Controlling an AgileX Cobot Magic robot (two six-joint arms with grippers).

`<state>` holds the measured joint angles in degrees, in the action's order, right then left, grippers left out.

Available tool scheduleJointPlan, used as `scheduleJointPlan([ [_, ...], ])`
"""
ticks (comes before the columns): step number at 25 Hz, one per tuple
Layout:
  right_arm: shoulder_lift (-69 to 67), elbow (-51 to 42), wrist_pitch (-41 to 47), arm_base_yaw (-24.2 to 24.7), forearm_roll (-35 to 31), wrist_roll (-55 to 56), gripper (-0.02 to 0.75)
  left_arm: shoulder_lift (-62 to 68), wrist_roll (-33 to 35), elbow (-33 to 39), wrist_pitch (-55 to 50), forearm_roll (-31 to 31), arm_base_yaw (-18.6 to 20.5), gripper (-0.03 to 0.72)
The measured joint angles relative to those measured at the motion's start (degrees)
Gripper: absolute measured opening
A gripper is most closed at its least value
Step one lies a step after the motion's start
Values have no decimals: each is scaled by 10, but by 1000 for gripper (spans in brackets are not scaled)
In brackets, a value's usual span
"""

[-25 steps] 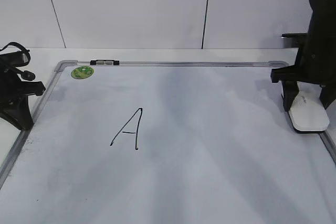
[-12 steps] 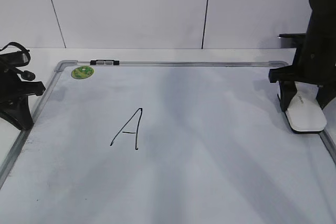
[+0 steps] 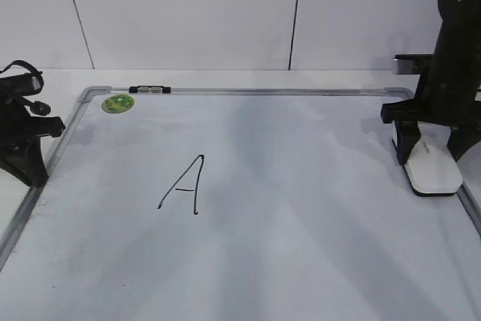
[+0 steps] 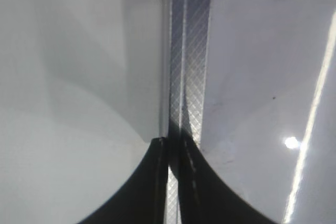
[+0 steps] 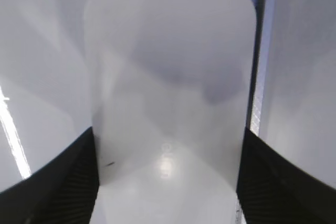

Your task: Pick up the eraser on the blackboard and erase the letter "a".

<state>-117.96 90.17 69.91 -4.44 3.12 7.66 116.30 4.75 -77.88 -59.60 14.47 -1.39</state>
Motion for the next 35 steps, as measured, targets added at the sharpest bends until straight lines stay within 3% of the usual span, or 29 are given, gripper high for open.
scheduleJointPlan([
  [8,-1,0,0,0,0,-8,599,0,0,0,0,0,0,14],
  [35,5,0,-1,0,-6,-9,599,0,0,0,1,1,0,14],
])
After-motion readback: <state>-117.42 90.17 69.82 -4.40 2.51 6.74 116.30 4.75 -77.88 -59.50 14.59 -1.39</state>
